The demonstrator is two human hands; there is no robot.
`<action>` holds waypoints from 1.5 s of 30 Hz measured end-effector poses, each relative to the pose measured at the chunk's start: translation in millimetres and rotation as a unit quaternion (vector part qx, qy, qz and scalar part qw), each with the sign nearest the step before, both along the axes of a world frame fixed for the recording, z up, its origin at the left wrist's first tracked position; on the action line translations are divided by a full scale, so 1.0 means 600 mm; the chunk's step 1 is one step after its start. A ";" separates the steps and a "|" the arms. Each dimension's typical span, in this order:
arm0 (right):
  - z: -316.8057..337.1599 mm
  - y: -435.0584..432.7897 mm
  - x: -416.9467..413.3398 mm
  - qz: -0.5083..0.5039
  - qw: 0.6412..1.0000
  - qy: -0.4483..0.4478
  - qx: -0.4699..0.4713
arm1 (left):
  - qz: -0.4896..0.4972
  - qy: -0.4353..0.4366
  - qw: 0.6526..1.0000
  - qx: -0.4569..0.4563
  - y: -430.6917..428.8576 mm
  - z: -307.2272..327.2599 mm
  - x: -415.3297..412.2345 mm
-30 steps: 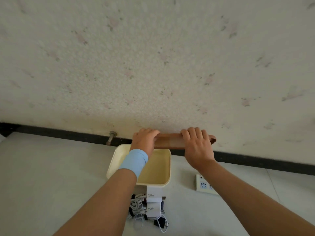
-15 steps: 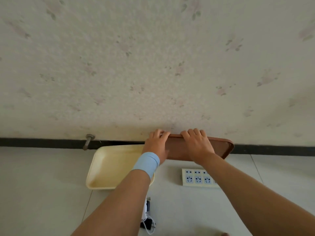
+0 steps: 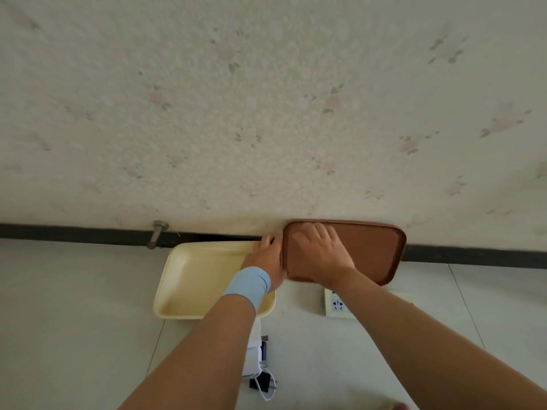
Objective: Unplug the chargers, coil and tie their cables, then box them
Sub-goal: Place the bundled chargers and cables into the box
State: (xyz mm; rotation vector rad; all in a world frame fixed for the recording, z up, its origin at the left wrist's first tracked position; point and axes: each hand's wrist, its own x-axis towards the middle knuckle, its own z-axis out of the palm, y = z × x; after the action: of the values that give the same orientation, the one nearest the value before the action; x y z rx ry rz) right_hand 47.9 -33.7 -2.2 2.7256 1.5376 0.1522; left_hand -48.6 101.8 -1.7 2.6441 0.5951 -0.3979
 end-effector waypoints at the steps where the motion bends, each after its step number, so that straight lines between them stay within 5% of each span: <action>1: -0.005 0.012 -0.010 0.022 1.000 0.022 -0.002 | 0.001 0.017 1.000 0.007 0.004 -0.005 -0.010; 6: -0.036 0.062 -0.079 0.105 0.964 0.195 -0.149 | -0.024 0.144 0.989 0.021 0.048 -0.032 -0.081; 11: -0.093 0.069 -0.128 0.146 0.935 0.184 -0.266 | -0.054 0.283 0.957 0.014 0.090 -0.085 -0.166; 20: -0.125 0.084 -0.151 0.169 0.941 0.090 -0.279 | 0.024 0.231 0.972 -0.045 0.155 -0.128 -0.194; 24: -0.110 0.077 -0.163 0.125 0.961 0.182 -0.168 | 0.020 0.123 0.991 0.047 0.136 -0.111 -0.212; 27: -0.102 0.067 -0.181 0.182 0.966 0.149 -0.104 | 0.053 0.063 0.996 0.016 0.113 -0.090 -0.228; 35: -0.103 0.088 -0.239 0.222 0.948 0.098 -0.206 | 0.021 0.240 0.967 -0.086 0.086 -0.094 -0.274; 42: -0.092 0.091 -0.249 0.220 0.944 0.102 -0.223 | 0.042 0.213 0.973 -0.075 0.119 -0.072 -0.281; 45: -0.086 0.094 -0.234 0.208 0.957 0.142 -0.146 | 0.063 0.160 0.980 -0.103 0.153 -0.044 -0.270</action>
State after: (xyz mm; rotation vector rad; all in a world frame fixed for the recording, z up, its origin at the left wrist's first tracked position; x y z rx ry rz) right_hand -92.7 23.0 -53.7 2.2405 2.0036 -0.4491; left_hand -210.8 193.7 -28.3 2.3458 0.7701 -0.8083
